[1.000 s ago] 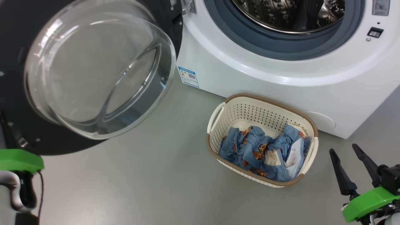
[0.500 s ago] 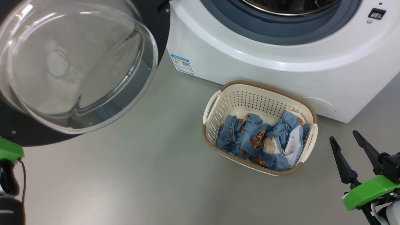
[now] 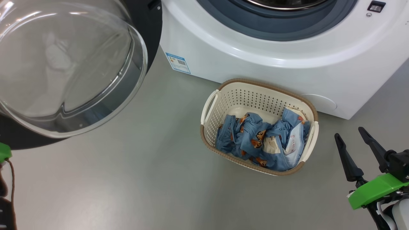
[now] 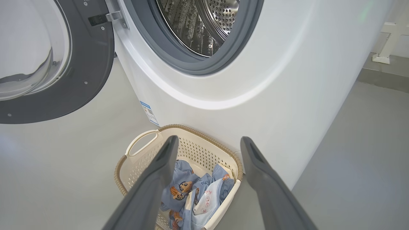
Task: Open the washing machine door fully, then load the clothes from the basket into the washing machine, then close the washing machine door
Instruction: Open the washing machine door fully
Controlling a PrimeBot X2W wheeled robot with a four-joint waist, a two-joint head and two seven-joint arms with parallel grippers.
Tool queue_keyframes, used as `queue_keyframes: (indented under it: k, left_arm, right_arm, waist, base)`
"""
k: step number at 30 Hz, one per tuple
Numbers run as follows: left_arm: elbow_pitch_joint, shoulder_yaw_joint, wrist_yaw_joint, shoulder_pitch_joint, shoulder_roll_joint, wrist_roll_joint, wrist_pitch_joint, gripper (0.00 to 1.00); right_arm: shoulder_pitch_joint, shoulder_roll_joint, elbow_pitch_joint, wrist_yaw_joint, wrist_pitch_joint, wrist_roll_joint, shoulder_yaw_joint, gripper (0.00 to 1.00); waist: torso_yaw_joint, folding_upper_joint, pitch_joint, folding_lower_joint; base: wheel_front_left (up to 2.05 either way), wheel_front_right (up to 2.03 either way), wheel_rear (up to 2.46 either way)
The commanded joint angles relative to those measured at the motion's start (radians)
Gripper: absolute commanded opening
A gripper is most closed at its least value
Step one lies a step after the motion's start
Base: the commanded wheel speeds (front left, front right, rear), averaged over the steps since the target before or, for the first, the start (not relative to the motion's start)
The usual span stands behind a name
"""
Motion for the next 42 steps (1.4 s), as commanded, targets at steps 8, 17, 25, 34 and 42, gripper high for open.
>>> queue_keyframes:
  k: [8, 17, 25, 34, 42]
  left_arm:
    - [-0.069, 0.066, -0.021, 0.059, 0.02, 0.024, -0.005, 0.46]
    - [-0.168, 0.092, -0.042, 0.169, -0.056, 0.015, -0.005, 1.0]
    - [-0.278, 0.054, -0.047, 0.285, -0.12, 0.005, -0.005, 1.0]
    - [-0.39, -0.06, -0.047, 0.392, -0.146, -0.039, -0.005, 1.0]
    - [-0.439, -0.156, -0.047, 0.443, -0.153, -0.072, -0.005, 1.0]
  right_arm:
    - [0.011, 0.012, -0.023, 0.002, -0.012, 0.006, 0.019, 1.0]
    - [0.042, 0.034, -0.025, 0.002, -0.012, 0.012, 0.011, 1.0]
    - [0.054, 0.047, -0.029, 0.002, -0.012, 0.011, 0.009, 1.0]
    - [0.07, 0.054, -0.036, 0.002, -0.012, 0.012, -0.008, 1.0]
    - [0.088, 0.07, -0.042, 0.002, -0.012, 0.012, -0.018, 1.0]
  waist:
    - [-0.011, -0.0001, -0.045, 0.0]
    - [-0.03, -0.0001, -0.095, 0.0]
    - [-0.075, -0.0001, -0.122, 0.0]
    - [-0.135, -0.0001, -0.138, 0.0]
    - [-0.202, -0.0001, -0.154, 0.0]
  base:
    - [0.0, 0.0, 0.0]
    - [0.0, 0.0, 0.0]
    - [0.0, 0.0, 0.0]
    - [0.0, 0.0, 0.0]
    - [0.0, 0.0, 0.0]
